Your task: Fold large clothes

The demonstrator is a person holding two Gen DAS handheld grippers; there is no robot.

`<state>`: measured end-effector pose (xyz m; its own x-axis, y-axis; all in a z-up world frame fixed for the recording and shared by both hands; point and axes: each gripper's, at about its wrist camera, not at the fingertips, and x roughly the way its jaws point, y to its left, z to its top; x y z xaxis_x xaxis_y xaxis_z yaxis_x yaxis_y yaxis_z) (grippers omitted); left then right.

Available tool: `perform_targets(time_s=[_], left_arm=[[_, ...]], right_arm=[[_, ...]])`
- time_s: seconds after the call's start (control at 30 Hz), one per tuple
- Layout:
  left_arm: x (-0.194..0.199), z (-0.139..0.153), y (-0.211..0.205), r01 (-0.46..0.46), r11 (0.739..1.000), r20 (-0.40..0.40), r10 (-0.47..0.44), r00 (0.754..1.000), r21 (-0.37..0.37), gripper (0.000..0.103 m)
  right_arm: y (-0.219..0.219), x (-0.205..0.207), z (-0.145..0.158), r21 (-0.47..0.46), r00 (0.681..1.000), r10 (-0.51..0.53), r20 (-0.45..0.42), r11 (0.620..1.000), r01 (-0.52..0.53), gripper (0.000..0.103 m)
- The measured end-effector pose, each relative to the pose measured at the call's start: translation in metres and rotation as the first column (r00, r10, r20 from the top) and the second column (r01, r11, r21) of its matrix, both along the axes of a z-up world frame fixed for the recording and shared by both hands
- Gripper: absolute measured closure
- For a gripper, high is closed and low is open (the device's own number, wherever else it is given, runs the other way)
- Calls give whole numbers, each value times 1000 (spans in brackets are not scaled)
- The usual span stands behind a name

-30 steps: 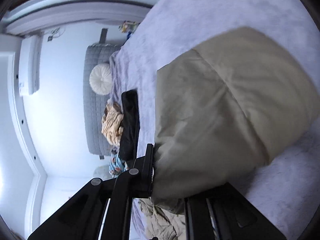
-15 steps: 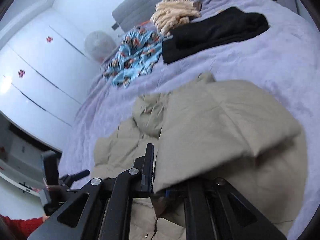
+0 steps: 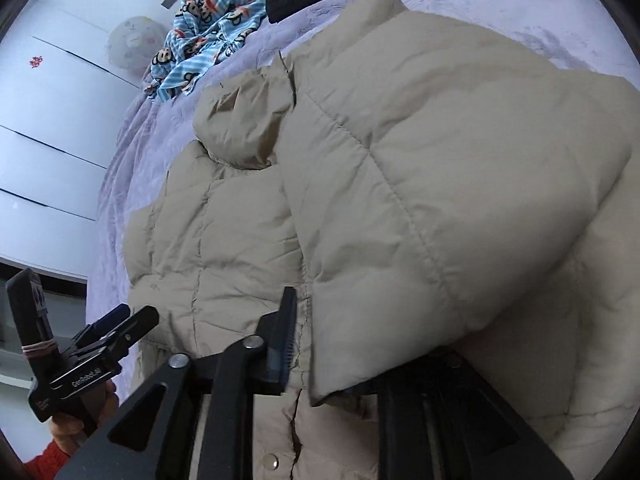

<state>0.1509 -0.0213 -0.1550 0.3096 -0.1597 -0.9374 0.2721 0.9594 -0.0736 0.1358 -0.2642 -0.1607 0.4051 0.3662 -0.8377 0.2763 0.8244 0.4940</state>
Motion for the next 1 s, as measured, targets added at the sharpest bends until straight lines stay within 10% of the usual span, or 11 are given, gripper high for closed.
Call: perform_targets(time_s=[0.07,0.23,0.3,0.37,0.63,0.73,0.77,0.83,1.0], left_arm=[[3,0,2,1,1000,-10,-1,1000,-25,0],[13,10,18,-11,993,-7,10,1000,-117,0],[15,15,26,-18,991,0,18,1000,-135,0],[18,18,35,-28,989,6,29,1000,-147,0],[31,26,66,-60,930,-66,39,997,-362,0],[31,27,63,-39,903,-92,-1,996,-428,0],[31,28,61,-24,894,-100,-23,995,-448,0],[31,26,54,-1,876,-121,-66,991,-483,0],[34,13,32,11,856,-166,-113,980,-517,0]], right_arm=[[-7,-14,19,13,998,-45,43,999,44,35],[-44,-46,40,79,952,-288,104,957,281,35],[-61,-45,37,126,924,-372,91,924,360,76],[-70,-36,34,176,909,-407,83,904,389,91],[53,22,63,-86,977,66,204,995,-49,91],[101,29,48,-192,967,221,128,962,-194,80],[113,29,42,-222,962,257,93,947,-232,61],[121,26,35,-233,957,284,56,936,-264,40],[92,-8,45,-214,968,242,72,951,-222,40]])
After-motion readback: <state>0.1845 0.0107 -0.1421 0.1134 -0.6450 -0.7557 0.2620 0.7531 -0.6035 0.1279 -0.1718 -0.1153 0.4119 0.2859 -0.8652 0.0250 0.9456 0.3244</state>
